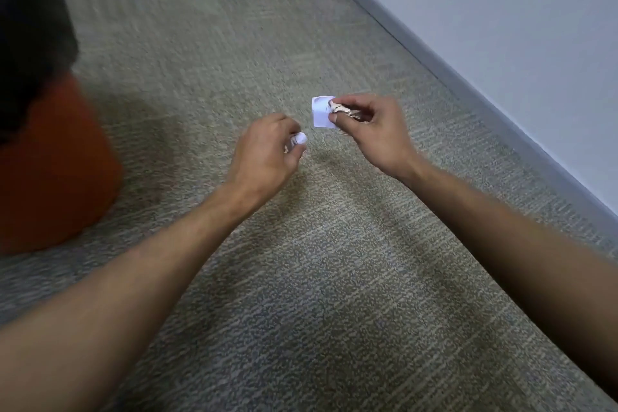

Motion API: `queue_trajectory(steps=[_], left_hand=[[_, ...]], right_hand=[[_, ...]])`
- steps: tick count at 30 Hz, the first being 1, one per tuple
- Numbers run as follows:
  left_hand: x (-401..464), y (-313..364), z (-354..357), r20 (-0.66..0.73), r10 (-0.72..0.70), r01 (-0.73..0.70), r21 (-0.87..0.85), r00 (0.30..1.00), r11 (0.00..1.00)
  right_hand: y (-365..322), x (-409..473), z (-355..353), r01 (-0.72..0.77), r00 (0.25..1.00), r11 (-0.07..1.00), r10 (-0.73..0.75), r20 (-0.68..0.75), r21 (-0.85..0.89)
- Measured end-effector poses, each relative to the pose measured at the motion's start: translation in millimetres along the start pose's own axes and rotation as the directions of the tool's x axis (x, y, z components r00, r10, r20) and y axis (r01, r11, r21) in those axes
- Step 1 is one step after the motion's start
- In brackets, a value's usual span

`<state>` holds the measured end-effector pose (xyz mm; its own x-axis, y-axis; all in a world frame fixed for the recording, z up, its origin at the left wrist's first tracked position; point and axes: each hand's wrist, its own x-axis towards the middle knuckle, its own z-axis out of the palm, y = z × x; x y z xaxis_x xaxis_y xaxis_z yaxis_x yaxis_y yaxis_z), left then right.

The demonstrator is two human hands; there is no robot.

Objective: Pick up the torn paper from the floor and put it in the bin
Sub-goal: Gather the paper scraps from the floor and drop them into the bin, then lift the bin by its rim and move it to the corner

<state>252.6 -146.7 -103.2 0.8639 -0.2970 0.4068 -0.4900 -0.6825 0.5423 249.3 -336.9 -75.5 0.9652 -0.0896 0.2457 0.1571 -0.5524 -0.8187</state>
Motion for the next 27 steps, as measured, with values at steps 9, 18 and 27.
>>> queue_trajectory(steps=[9, 18, 27], left_hand=[[1, 16, -150, -0.252, 0.046, -0.033, 0.056, 0.967, 0.998], [-33, -2, -318, -0.421, -0.067, 0.179, 0.231, 0.905, 0.956], [-43, -38, -372, -0.318, -0.428, 0.521, 0.320, 0.846, 0.791]], right_hand=[[-146, 12, 24, 0.173, 0.985, 0.971, -0.173, -0.012, 0.167], [-292, 30, 86, 0.374, 0.907, 0.917, -0.393, 0.150, 0.141], [-343, 48, 129, 0.513, 0.768, 0.847, -0.379, 0.517, -0.142]])
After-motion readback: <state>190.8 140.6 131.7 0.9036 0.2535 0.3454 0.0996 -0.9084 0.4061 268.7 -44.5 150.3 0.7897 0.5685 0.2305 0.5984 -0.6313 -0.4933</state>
